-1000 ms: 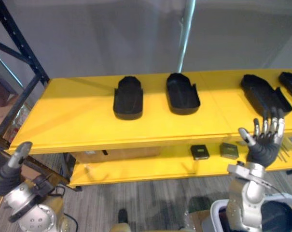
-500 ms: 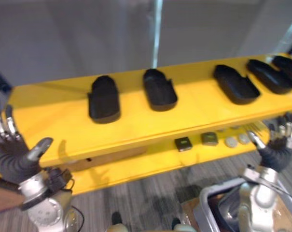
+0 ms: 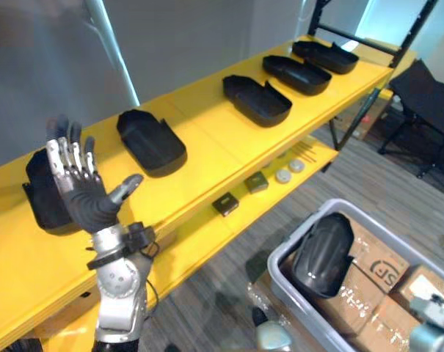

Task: Walk over and take plastic housings, then place them on the shelf

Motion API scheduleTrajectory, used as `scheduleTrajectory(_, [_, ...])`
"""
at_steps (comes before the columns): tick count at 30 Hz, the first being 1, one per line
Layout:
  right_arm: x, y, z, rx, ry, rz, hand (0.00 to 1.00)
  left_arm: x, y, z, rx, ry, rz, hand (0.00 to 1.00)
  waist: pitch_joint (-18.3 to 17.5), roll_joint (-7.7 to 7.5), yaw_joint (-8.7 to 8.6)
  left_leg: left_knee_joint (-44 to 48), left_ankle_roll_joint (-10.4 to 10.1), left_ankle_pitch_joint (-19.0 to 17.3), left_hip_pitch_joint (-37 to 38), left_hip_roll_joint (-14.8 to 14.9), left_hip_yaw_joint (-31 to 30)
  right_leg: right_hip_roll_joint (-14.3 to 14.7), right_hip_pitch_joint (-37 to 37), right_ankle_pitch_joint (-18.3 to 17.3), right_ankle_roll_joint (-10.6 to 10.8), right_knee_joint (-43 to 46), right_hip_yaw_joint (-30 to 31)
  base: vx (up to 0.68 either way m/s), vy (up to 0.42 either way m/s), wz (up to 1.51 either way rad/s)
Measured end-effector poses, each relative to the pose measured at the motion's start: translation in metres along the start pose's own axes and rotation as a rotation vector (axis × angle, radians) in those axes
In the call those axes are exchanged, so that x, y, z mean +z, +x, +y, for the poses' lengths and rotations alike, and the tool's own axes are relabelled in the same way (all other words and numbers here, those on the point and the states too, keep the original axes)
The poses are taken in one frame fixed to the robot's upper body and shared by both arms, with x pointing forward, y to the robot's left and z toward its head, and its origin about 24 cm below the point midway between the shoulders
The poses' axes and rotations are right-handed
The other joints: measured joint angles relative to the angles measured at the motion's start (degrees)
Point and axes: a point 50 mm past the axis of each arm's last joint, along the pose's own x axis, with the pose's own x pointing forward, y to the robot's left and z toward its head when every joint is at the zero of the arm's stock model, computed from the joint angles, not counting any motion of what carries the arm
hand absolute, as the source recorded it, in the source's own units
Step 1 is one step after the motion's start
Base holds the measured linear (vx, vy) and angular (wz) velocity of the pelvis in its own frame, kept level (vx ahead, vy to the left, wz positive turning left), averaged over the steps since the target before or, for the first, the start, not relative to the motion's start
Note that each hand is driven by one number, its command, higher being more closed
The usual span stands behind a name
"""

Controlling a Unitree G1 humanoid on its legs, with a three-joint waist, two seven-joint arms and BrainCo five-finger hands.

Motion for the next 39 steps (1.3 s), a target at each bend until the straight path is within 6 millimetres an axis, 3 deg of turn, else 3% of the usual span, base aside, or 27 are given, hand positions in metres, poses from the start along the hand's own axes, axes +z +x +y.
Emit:
scheduleTrajectory(2, [0.001,0.013,0.012,0.068,0.038,-0.042,0.00,0.004,-0.002,0.019,0.046,0.067,-0.008,0.00,0.26,1.35,0.42,6.96,-0.04,-5.46,-2.54,-0.35,-3.81,0.93,-1.02,0.00,0.72,0.47,2.80,-0.13,0.258,-0.86])
scheduleTrajectory(4, [-0.002,0.016,0.020,0.099,0.077,-0.040,0.00,0.015,-0.001,0.033,0.081,0.109,-0.054,0.00,0.39,1.48,0.61,10.89,0.33,-8.22,-5.24,-1.03,-3.96,0.43,-2.62,-0.35,1.39,0.91,4.03,-0.14,0.209,-0.27])
scheduleTrajectory(5, [-0.003,0.016,0.025,0.119,0.106,-0.035,0.00,0.022,0.001,0.036,0.093,0.117,-0.091,0.00,0.96,0.52,1.21,11.75,0.66,-8.58,-6.38,-1.90,-3.62,-0.43,-3.70,-0.36,1.88,0.92,4.38,-0.12,0.171,-0.06])
scheduleTrajectory(6, [-0.003,0.017,0.030,0.139,0.123,-0.039,0.00,0.027,0.002,0.037,0.095,0.105,-0.129,0.00,1.48,-0.37,1.81,12.42,0.78,-8.63,-7.56,-2.82,-3.85,-1.35,-4.70,-0.22,2.12,0.93,4.29,-0.13,0.195,0.01])
scheduleTrajectory(8, [-0.002,0.024,0.041,0.173,0.159,-0.064,0.00,0.029,0.002,0.035,0.092,0.089,-0.148,0.00,2.28,-0.70,1.99,14.72,1.14,-8.54,-10.27,-3.54,-4.69,-1.90,-6.23,0.22,2.39,1.76,4.02,-0.05,0.109,0.15])
scheduleTrajectory(11, [-0.012,0.038,0.060,0.183,0.207,-0.046,0.00,0.034,0.010,0.021,0.061,0.006,-0.226,0.00,4.13,0.66,2.31,19.73,1.70,-9.69,-13.61,-4.47,-8.10,-1.77,-7.84,0.10,3.65,5.08,2.99,-0.04,0.099,0.22])
scheduleTrajectory(12, [-0.019,0.039,0.061,0.151,0.205,-0.006,0.00,0.038,0.015,0.008,0.016,-0.055,-0.267,0.00,5.34,1.43,2.68,22.06,1.90,-10.88,-13.98,-4.79,-9.63,-1.51,-7.77,-0.31,3.80,7.09,2.41,-0.03,0.071,0.21])
scheduleTrajectory(14, [-0.031,0.030,0.057,0.095,0.197,0.075,0.00,0.049,0.017,-0.008,-0.073,-0.122,-0.319,0.00,6.73,2.31,3.42,26.39,2.56,-13.55,-14.11,-4.72,-11.13,-0.23,-7.90,-0.36,3.92,9.59,2.90,-0.11,0.159,-0.23])
scheduleTrajectory(16, [-0.039,0.004,0.047,0.032,0.205,0.172,0.00,0.051,0.015,-0.019,-0.162,-0.155,-0.317,0.00,6.94,2.14,3.41,30.28,3.90,-16.25,-13.88,-3.72,-9.03,1.03,-8.29,0.10,4.44,11.52,4.02,-0.17,0.190,-0.82])
scheduleTrajectory(18, [-0.039,-0.013,0.041,0.042,0.219,0.222,0.00,0.047,0.013,-0.019,-0.198,-0.123,-0.278,0.00,8.15,1.56,3.62,33.28,6.02,-18.55,-11.93,-1.56,-3.82,1.08,-8.95,4.33,3.70,11.33,-0.84,-0.29,0.207,-1.40])
scheduleTrajectory(19, [-0.034,-0.017,0.040,0.082,0.201,0.215,0.00,0.042,0.012,-0.017,-0.197,-0.099,-0.241,0.00,8.63,1.59,3.58,32.51,8.13,-18.69,-11.00,0.16,-0.06,0.21,-8.46,10.59,0.60,7.22,-6.37,-0.34,0.170,-1.59])
scheduleTrajectory(20, [-0.026,-0.017,0.041,0.107,0.206,0.187,0.00,0.039,0.011,-0.017,-0.201,-0.090,-0.222,0.00,8.76,1.64,3.18,31.21,9.60,-17.87,-10.06,0.72,3.33,-0.47,-9.87,8.84,-1.24,11.69,-12.14,-0.34,0.165,-1.49])
scheduleTrajectory(22, [-0.016,-0.011,0.050,0.168,0.209,0.135,0.00,0.035,0.010,-0.015,-0.205,-0.070,-0.192,0.00,8.59,1.32,3.37,28.44,10.57,-16.12,-8.00,1.39,8.14,-2.08,-11.10,2.68,-3.19,22.65,-16.37,-0.23,0.141,-1.21])
scheduleTrajectory(25, [-0.018,-0.010,0.066,0.245,0.186,0.131,0.00,0.027,0.008,-0.012,-0.225,-0.060,-0.129,0.00,6.53,0.07,3.91,19.81,8.97,-11.54,-5.79,1.63,14.71,-6.23,-9.98,-4.62,-5.85,32.36,-18.53,-0.18,0.032,-1.09])
scheduleTrajectory(28, [-0.026,-0.008,0.068,0.240,0.162,0.148,0.00,0.019,0.004,-0.007,-0.249,-0.014,-0.070,0.00,4.46,-0.84,4.78,14.23,6.24,-9.90,-5.13,0.88,15.90,-9.13,-6.90,-6.26,-5.67,30.89,-20.93,-0.01,-0.066,-0.82])
scheduleTrajectory(29, [-0.029,-0.009,0.067,0.240,0.154,0.166,0.00,0.014,0.002,-0.004,-0.250,0.005,-0.039,0.00,3.35,-1.82,5.60,13.24,5.46,-9.31,-5.13,0.58,15.73,-10.03,-5.22,-6.07,-5.58,28.77,-21.14,-0.02,-0.116,-1.27])
scheduleTrajectory(30, [-0.031,-0.010,0.068,0.249,0.133,0.181,0.00,0.010,0.000,-0.001,-0.251,0.019,-0.011,0.00,2.63,-2.65,6.53,13.46,5.18,-7.96,-5.14,0.24,15.51,-10.61,-3.17,-2.63,-5.91,24.84,-21.13,-0.02,-0.109,-1.24])
scheduleTrajectory(31, [-0.032,-0.011,0.068,0.255,0.125,0.188,0.00,0.008,-0.001,0.001,-0.248,0.024,0.001,0.00,2.23,-3.31,6.76,14.14,4.89,-7.70,-5.30,0.16,14.83,-10.45,-2.39,-3.88,-4.18,22.52,-21.08,-0.02,-0.114,-1.32])
scheduleTrajectory(33, [-0.036,-0.012,0.067,0.265,0.094,0.225,0.00,-0.004,-0.007,0.001,-0.251,0.006,0.070,0.00,0.60,-1.89,6.35,14.31,4.98,-6.66,-7.06,1.14,12.40,-7.76,-0.95,-4.34,-3.64,14.00,-23.97,0.02,-0.097,-1.06])
scheduleTrajectory(35, [-0.043,-0.015,0.064,0.265,0.072,0.276,0.00,-0.007,-0.008,-0.005,-0.255,-0.021,0.080,0.00,0.54,-1.85,5.30,13.86,4.56,-6.12,-7.22,2.00,11.84,-6.21,0.03,-3.50,-2.21,8.26,-24.21,0.11,-0.154,-0.79])
scheduleTrajectory(39, [-0.077,-0.028,0.054,0.229,-0.001,0.480,0.00,-0.029,-0.018,-0.025,-0.345,-0.060,0.185,0.00,0.67,-1.96,3.75,12.00,3.06,-5.28,-6.34,2.95,11.37,-3.82,-0.88,-2.78,-2.17,7.11,-23.20,0.07,-0.123,-0.37])
